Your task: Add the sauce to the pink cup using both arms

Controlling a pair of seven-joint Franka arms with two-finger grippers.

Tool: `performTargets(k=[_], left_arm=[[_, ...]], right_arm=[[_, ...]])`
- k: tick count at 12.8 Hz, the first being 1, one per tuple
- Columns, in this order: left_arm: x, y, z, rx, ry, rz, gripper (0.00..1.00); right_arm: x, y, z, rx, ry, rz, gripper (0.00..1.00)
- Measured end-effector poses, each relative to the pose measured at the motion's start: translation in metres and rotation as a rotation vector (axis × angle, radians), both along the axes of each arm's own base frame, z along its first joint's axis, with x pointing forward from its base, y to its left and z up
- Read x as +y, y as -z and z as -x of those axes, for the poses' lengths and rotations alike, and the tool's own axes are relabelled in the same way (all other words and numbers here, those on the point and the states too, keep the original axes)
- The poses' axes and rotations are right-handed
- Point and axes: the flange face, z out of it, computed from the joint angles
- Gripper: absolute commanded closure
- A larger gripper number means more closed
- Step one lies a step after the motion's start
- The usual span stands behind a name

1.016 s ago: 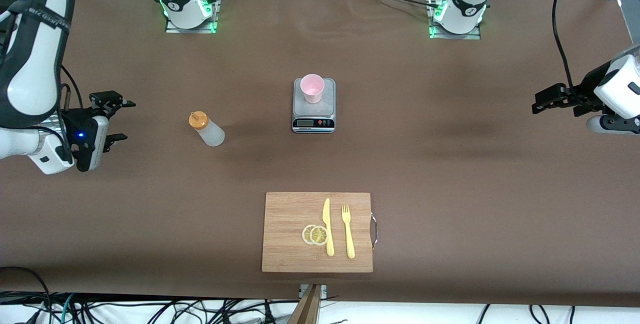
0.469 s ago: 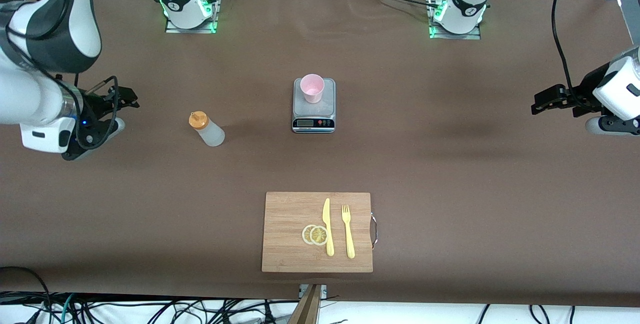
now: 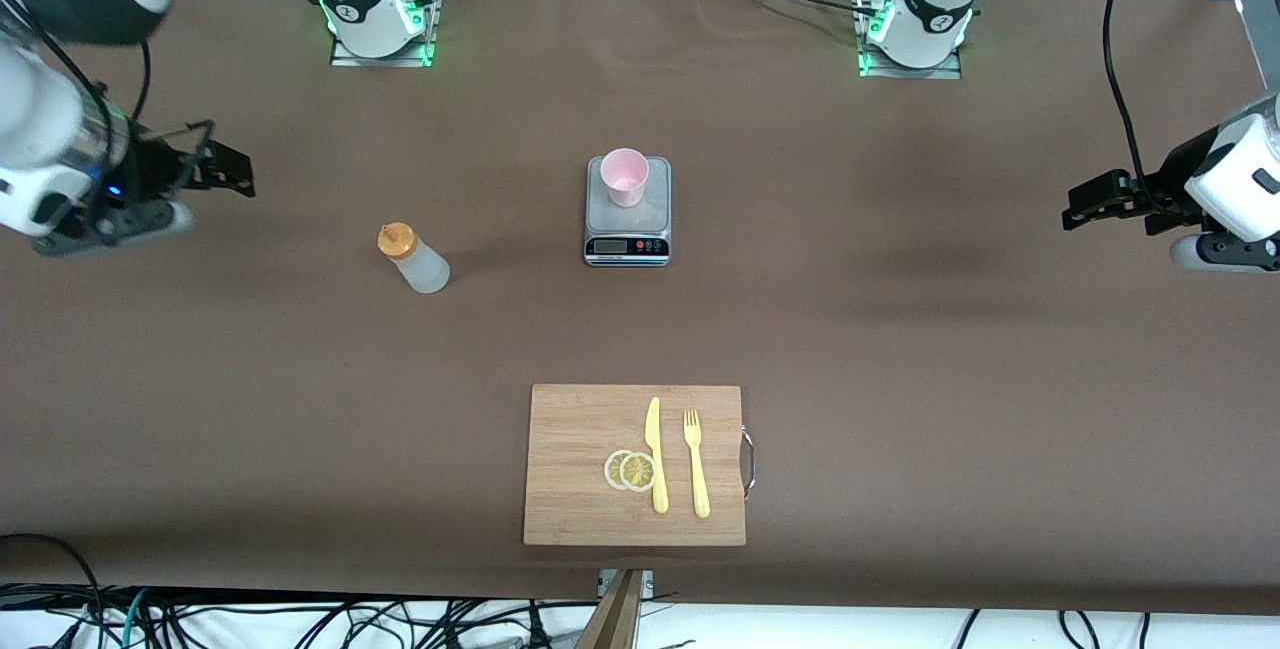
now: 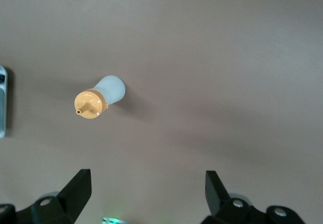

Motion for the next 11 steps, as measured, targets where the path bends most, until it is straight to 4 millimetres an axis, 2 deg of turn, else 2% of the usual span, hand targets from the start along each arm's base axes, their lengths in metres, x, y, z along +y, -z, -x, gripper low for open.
performTargets(k=[2,3,4,7,11], left_arm=[[0.0,0.0,0.0,0.0,0.0,0.0,0.0],[0.0,0.0,0.0,0.0,0.0,0.0,0.0],[0.0,0.0,0.0,0.0,0.0,0.0,0.0],[0.0,0.0,0.0,0.0,0.0,0.0,0.0],[0.0,0.0,0.0,0.001,0.0,0.0,0.0]], right_arm=[[-0.017,-0.032,0.022,-0.043,0.089,-0.002,0.0],[-0.023,-0.041,0.029,-0.057,0.111,-0.003,0.0],[-0.025,-0.043,0.032,-0.06,0.124,-0.002,0.0],[-0.025,-0.028,0.028,-0.036,0.15,0.004,0.0],[-0.022,-0.02,0.022,-0.023,0.147,0.007,0.0]])
